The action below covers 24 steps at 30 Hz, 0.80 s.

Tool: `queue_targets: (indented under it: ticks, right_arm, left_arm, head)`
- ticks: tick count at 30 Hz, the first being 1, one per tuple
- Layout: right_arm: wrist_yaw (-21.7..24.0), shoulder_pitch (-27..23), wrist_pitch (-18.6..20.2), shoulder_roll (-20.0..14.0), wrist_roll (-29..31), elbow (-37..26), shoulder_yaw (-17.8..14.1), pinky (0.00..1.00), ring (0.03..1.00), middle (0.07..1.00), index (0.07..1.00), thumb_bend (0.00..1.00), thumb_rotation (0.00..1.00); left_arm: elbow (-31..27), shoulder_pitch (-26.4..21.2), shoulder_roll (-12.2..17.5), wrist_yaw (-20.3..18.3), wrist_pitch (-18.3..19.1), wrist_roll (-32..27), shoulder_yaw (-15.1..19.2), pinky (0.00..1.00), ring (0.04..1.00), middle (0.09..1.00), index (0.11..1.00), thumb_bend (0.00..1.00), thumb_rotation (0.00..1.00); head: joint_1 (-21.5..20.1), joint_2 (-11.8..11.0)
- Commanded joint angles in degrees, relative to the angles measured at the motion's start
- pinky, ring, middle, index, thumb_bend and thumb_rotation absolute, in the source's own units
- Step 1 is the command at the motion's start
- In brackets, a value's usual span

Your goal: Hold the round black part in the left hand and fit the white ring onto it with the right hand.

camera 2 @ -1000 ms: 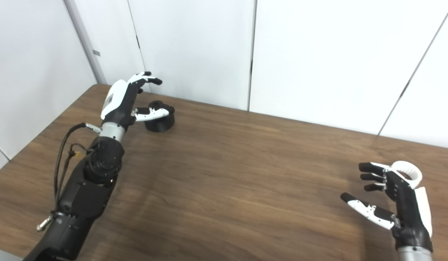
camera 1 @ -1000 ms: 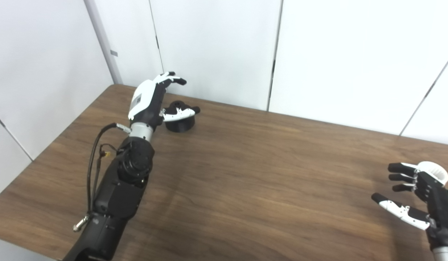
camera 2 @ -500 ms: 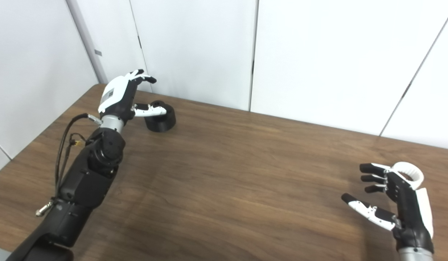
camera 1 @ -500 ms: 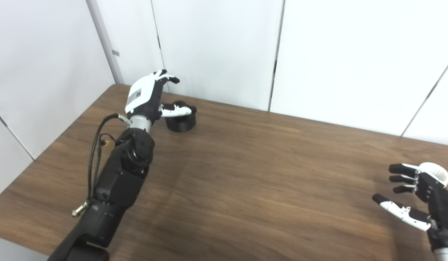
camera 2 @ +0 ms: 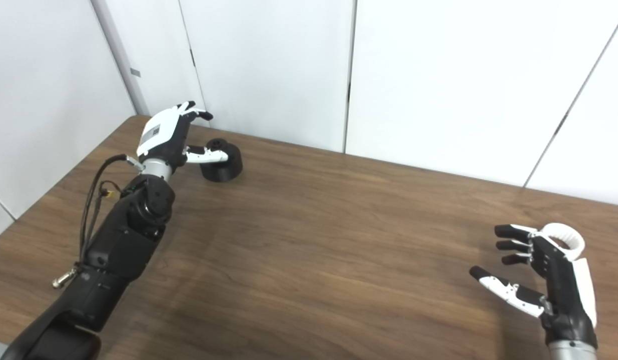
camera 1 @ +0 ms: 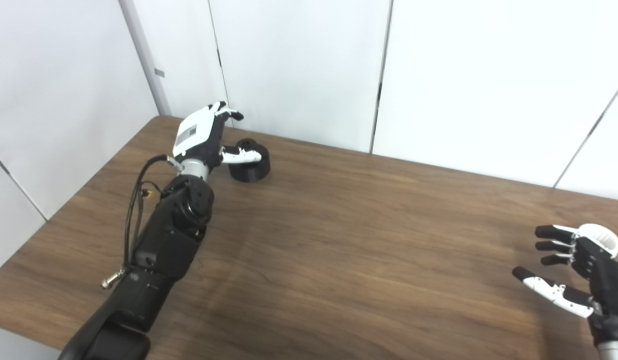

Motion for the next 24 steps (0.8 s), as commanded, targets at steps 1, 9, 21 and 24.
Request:
queue_targets:
  ticks: [1,9,21,24]
  right_arm:
    - [-0.2,-1.4,-1.0,-0.3,0.3,-2.4,-0.4,0.53,0.644,0.690,0.654,0.58,0.02]
    - [0.0,-1.1,-0.2,0.0,0.6,-3.3,-0.4,0.53,0.645,0.690,0.651,0.58,0.04]
    - [-0.1,-0.8,-0.4,-0.3,-0.1,-3.9,-0.5,0.52,0.631,0.679,0.646,0.59,0.03]
    - [0.0,-0.6,-0.4,-0.2,0.4,-4.1,-0.6,0.52,0.633,0.679,0.645,0.58,0.02]
  left_arm:
    - [0.0,-3.6,2.2,2.3,-0.5,1.4,0.0,0.89,1.000,0.975,0.765,1.00,0.38]
    - [3.2,-4.8,2.7,2.4,-0.3,1.5,-0.8,0.88,1.000,0.975,0.764,1.00,0.40]
    - [5.6,-5.4,2.9,2.4,0.7,1.2,-2.1,0.87,1.000,0.976,0.758,1.00,0.39]
    - [6.4,-5.7,2.9,2.1,0.8,1.2,-2.5,0.91,1.000,0.984,0.763,1.00,0.40]
  head:
    - [0.3,0.0]
    - [-0.3,0.2]
    - [-0.7,0.5]
    - [-0.8,0.6]
